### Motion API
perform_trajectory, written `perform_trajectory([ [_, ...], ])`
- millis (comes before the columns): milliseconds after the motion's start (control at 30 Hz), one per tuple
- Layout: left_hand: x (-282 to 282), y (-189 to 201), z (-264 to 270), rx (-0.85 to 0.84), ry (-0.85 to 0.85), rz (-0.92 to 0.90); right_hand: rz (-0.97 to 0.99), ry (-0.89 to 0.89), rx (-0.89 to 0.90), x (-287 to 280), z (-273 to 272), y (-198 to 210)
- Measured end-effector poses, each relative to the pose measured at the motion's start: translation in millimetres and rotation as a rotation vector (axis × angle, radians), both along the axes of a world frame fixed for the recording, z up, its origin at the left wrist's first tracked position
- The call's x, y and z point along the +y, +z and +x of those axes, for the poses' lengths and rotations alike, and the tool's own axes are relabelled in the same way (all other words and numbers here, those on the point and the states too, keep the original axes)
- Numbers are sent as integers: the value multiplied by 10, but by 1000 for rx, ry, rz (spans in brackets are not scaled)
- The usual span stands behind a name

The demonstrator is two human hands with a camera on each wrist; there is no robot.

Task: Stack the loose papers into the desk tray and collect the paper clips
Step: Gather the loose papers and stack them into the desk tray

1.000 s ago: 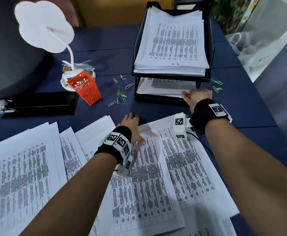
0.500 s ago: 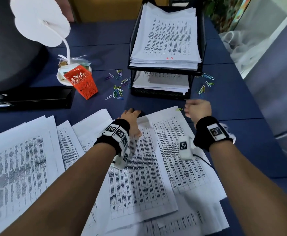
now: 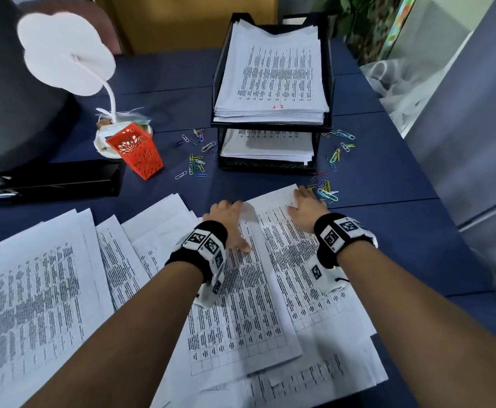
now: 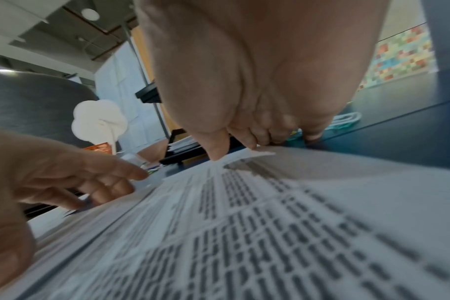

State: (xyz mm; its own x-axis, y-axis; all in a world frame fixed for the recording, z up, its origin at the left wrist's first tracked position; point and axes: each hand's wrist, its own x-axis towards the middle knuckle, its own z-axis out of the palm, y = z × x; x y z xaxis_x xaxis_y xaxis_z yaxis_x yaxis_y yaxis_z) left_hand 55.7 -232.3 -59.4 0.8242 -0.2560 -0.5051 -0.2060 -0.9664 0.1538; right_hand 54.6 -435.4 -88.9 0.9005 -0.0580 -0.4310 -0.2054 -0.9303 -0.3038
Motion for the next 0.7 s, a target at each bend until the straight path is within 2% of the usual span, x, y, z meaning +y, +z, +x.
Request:
perform_trajectory([
  [133,-8,22,53,4,23,18,-45,-45,-25,-111,-13,32],
  [433,-78,23,27,-4,-7,140,179,-223,-48,-169,-367,118],
  [700,-62,51,-125,-16,-13,31,365,-440,-114,-199,-715,111],
])
